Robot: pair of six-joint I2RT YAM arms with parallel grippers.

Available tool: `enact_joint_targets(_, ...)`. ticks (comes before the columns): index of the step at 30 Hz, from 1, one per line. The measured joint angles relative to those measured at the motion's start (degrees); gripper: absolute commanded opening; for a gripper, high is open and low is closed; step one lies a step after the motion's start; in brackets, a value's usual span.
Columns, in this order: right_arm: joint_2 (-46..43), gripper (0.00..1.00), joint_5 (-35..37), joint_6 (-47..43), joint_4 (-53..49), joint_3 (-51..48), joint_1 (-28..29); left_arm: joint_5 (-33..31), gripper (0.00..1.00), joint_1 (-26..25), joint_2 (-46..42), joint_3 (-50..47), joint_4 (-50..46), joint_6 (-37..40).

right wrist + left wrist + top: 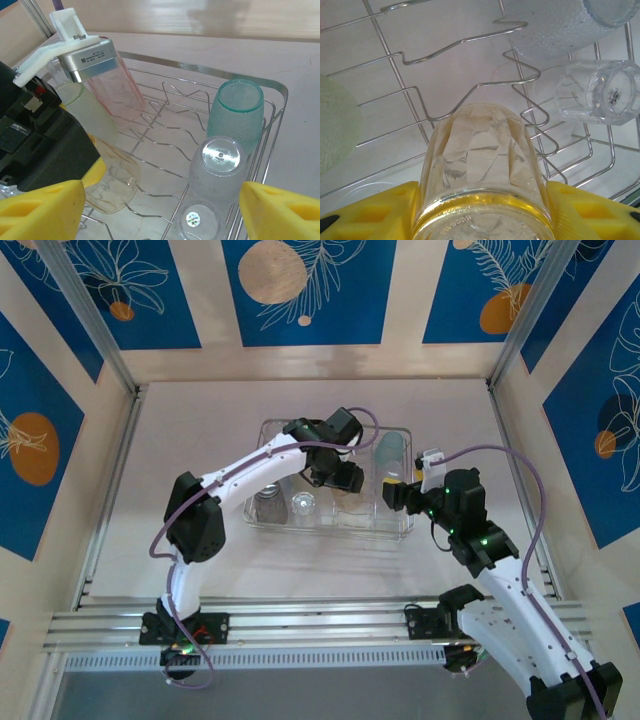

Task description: Load the cups into the dish rack

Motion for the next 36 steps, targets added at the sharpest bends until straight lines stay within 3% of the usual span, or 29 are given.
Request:
enact_joint_targets(8,-1.5,0.81,1.2,0.0,-0.5,0.1,0.0,-1.8,0.21,-1.0,-2.0,0.6,-3.0,0.5)
enact_joint_targets(19,-4.7,0.8,8.4,0.0,-6.4,8.1,0.0,-2.0,0.17,-3.0,-4.2,13.9,-8.9,2.2)
enact_joint_targets(27,-7.4,0.8,12.8,0.2,-10.0,9.9,-0.7,-0.2,0.12,-9.0,3.0,27.5,-13.9,3.9)
enact_joint_targets(36,-13.3,0.8,19.0,1.1,-12.5,9.9,-1.3,0.6,0.07,-11.3,11.3,31.9,-18.0,5.0)
